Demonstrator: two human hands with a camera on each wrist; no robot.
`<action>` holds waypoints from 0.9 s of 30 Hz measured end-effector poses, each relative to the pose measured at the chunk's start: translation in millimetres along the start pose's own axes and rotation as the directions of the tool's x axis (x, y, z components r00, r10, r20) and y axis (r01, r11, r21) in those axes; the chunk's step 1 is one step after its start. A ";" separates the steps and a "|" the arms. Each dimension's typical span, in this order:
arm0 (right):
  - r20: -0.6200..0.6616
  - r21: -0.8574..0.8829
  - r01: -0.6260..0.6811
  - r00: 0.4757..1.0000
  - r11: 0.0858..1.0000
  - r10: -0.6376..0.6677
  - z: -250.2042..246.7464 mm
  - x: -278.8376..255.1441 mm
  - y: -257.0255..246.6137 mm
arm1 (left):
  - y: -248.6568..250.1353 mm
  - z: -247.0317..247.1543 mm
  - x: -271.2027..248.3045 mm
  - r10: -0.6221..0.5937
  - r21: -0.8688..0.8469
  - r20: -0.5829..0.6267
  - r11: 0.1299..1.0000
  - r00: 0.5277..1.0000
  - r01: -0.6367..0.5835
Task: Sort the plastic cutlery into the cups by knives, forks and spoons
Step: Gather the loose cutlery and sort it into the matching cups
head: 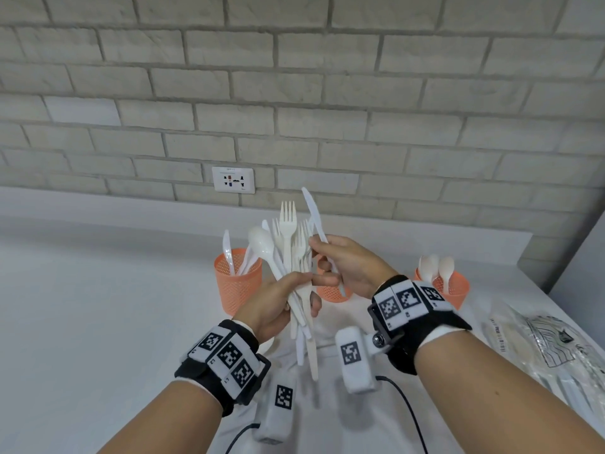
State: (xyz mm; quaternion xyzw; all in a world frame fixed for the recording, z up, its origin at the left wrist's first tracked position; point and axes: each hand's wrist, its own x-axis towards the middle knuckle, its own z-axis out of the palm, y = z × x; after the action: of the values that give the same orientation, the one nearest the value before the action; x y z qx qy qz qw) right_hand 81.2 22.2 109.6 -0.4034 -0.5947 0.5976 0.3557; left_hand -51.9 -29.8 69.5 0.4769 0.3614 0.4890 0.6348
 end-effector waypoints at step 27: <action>-0.145 -0.420 0.336 0.892 0.843 -0.428 32.7 4.5 -4.1 | -8.3 -6.1 21.1 0.243 0.393 -0.340 0.914 0.909 -0.098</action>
State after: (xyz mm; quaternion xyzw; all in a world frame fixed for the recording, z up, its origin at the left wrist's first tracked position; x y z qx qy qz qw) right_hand 49.6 12.5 112.4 -0.4049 -0.7227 0.3343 0.4494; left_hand -49.7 -8.5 60.0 0.5128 0.5189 0.5504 0.4059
